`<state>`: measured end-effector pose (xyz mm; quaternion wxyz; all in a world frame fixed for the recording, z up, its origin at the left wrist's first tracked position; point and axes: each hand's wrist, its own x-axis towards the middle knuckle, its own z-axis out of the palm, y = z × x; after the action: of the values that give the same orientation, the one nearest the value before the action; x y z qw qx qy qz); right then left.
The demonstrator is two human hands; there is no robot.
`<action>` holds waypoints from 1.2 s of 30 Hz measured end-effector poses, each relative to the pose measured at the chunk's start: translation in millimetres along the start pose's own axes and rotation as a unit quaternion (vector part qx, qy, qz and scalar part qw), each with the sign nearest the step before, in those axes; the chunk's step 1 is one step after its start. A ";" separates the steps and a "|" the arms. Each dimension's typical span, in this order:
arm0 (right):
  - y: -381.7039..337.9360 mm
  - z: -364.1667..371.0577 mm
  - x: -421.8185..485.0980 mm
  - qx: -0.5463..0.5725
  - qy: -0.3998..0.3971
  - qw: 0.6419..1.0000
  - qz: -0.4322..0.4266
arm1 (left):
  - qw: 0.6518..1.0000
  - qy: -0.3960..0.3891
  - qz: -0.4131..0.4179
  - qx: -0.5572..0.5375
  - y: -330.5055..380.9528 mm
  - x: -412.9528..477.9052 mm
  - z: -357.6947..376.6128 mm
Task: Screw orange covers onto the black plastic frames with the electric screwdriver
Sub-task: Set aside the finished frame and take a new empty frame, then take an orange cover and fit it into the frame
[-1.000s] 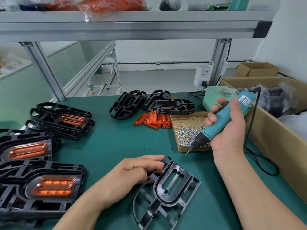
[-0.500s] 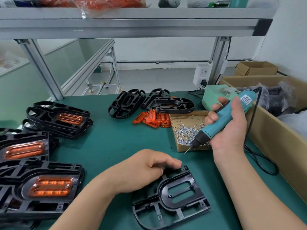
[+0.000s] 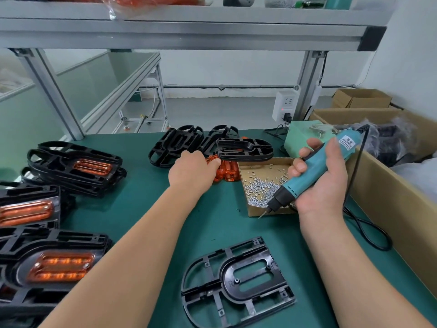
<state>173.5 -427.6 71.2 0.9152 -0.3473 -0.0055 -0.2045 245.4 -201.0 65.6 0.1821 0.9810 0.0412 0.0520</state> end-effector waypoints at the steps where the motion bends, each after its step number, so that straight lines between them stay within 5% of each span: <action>1: 0.2 0.3 0.3 -0.001 -0.001 1.000 0.000 | 1.000 0.000 0.004 0.021 -0.3 2.6 2.3; 18: 0.2 0.0 -0.1 0.002 -0.001 1.000 0.003 | 0.997 0.066 0.032 -0.018 -18.3 -46.8 -17.1; 22: 0.9 -0.4 0.4 -0.001 0.004 1.000 0.003 | 0.993 0.021 0.040 -0.108 -31.0 -78.7 -24.9; 26: 0.1 -1.6 1.3 0.003 0.008 1.000 0.004 | 0.954 -0.102 0.118 -0.257 -34.4 -122.0 -35.8; 30: -0.1 -1.5 0.8 -0.002 0.015 1.000 0.001 | 0.948 -0.147 0.182 -0.216 -33.7 -153.7 -43.1; 36: 1.2 0.3 0.3 -0.017 0.009 1.000 0.002 | 0.950 -0.070 0.283 -0.113 -32.1 -180.3 -38.1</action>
<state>174.2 -426.7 70.7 0.9095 -0.3613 0.0071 -0.2054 60.2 -175.7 73.7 0.2717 0.9266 -0.2574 0.0367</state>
